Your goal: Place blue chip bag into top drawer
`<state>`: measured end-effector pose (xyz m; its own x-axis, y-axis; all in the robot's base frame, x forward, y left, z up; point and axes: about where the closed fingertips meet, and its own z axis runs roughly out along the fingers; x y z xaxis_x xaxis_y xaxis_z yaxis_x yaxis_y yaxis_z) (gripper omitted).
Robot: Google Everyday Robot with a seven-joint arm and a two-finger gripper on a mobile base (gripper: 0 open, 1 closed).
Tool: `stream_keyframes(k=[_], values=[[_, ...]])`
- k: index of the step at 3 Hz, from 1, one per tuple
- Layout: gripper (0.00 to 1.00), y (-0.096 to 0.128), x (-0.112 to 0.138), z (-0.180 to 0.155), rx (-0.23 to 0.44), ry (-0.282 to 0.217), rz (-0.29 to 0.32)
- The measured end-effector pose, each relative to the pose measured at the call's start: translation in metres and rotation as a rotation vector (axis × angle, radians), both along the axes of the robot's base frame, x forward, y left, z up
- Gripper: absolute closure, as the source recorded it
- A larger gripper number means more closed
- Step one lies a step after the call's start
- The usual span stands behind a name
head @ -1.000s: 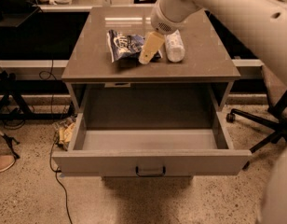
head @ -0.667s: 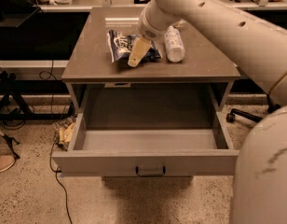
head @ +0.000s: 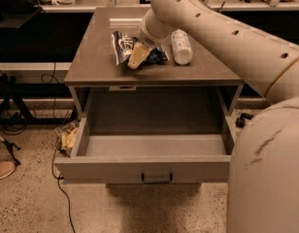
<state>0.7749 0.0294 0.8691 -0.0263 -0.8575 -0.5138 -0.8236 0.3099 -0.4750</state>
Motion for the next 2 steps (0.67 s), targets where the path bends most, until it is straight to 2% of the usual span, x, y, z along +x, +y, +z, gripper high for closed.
stream_keyframes(k=[1, 2], values=[[0.50, 0.0054, 0.0082, -0.0093, 0.038, 0.016, -0.009], [0.73, 0.0048, 0.0100, -0.0116, 0.070, 0.026, -0.022]])
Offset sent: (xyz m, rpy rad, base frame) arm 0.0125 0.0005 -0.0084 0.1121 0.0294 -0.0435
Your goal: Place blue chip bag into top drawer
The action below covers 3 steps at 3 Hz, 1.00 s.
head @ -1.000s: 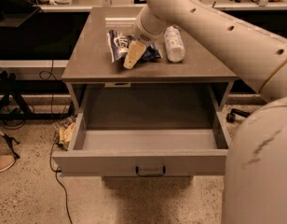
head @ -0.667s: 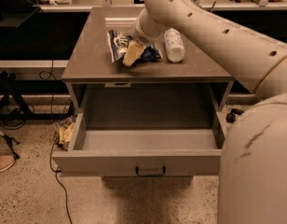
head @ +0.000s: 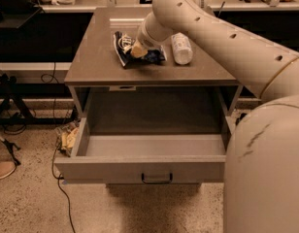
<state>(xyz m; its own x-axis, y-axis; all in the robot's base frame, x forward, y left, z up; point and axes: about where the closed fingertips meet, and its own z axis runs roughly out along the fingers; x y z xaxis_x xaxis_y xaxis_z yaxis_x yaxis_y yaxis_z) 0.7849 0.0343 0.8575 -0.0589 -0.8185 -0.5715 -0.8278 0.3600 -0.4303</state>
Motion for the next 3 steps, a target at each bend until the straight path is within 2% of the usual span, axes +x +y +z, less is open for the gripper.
stream_keyframes(k=[1, 2, 3], values=[[0.96, -0.014, -0.010, 0.036, 0.081, -0.066, -0.001], [1.00, -0.049, -0.035, 0.092, 0.170, -0.187, -0.012], [1.00, -0.109, -0.072, 0.127, 0.227, -0.236, -0.014]])
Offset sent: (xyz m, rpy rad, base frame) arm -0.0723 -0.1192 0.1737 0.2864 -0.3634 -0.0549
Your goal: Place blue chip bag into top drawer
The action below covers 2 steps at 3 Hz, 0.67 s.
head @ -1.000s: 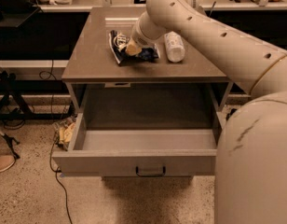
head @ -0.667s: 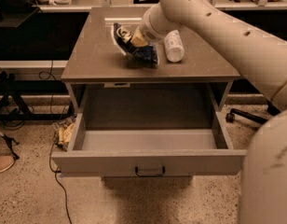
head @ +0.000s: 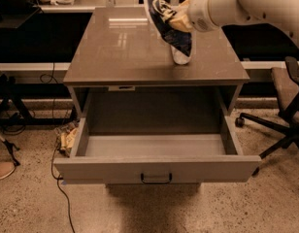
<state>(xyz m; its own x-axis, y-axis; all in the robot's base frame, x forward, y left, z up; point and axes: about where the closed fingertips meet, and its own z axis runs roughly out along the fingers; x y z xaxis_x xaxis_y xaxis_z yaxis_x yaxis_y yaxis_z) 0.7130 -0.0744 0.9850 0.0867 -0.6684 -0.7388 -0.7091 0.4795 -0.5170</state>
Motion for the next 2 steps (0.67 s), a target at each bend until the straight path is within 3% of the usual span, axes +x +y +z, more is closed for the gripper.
stream_keyframes(k=[1, 2], values=[[1.00, 0.002, -0.007, 0.002, 0.017, 0.011, 0.014], [1.00, -0.015, -0.051, 0.008, 0.014, 0.036, 0.003]])
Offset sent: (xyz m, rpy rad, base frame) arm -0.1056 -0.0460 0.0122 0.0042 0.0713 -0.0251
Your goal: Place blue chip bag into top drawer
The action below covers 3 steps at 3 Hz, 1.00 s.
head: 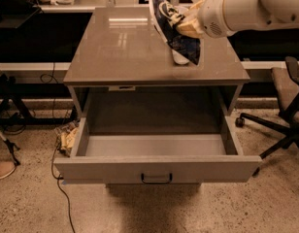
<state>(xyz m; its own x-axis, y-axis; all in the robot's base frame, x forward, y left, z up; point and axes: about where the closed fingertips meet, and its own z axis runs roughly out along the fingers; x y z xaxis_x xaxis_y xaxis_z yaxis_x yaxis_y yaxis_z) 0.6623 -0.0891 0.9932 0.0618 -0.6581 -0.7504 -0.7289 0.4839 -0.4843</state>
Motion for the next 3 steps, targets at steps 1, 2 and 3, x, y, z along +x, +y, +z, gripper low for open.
stream_keyframes(k=[1, 2, 3], values=[[1.00, -0.015, -0.054, -0.007, -0.008, 0.071, 0.005], [1.00, -0.030, -0.086, -0.040, -0.016, 0.189, -0.004], [0.76, -0.040, -0.096, -0.104, -0.078, 0.360, -0.032]])
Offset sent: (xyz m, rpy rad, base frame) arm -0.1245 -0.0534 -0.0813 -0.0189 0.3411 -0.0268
